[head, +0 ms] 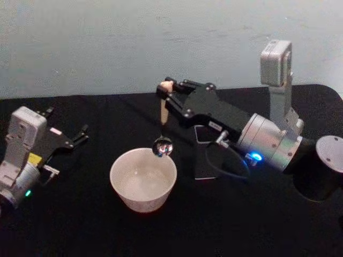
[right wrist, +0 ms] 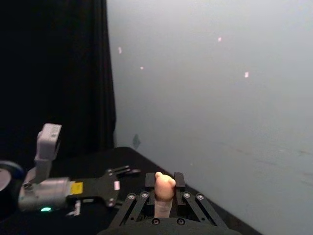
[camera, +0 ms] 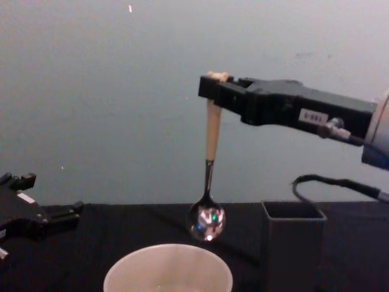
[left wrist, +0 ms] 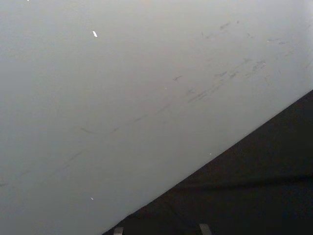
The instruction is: Pick up the stirring spoon with one hand, stir inside the cup, then place it back in its original position.
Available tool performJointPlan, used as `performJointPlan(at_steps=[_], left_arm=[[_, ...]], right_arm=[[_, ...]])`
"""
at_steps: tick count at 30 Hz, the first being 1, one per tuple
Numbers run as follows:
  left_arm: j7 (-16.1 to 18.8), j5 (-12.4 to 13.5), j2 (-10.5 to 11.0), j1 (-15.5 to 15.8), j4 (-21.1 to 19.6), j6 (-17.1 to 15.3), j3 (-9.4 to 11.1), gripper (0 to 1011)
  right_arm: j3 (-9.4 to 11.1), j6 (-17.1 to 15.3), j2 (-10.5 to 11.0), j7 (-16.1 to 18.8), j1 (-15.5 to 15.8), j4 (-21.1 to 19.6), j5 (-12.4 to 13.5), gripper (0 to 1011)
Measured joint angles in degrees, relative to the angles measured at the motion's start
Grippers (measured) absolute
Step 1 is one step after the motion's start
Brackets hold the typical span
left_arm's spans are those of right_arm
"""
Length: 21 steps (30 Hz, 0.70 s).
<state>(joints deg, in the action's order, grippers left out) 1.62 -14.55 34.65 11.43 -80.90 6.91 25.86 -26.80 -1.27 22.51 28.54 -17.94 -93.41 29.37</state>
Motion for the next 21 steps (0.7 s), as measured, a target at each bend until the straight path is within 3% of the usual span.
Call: performJointPlan(at_steps=[7,21], left_arm=[[0.0,0.0,0.0,0.0,0.0,0.0,0.0,1001],[0.0,0.0,0.0,0.0,0.0,0.0,0.0,1001]], right_arm=[[-2.2,0.4,0.8,1.1,0.0,0.3,-1.1,216],[-4.6,1.6,0.7,2.9,-0.7,3.1,-2.7,216]])
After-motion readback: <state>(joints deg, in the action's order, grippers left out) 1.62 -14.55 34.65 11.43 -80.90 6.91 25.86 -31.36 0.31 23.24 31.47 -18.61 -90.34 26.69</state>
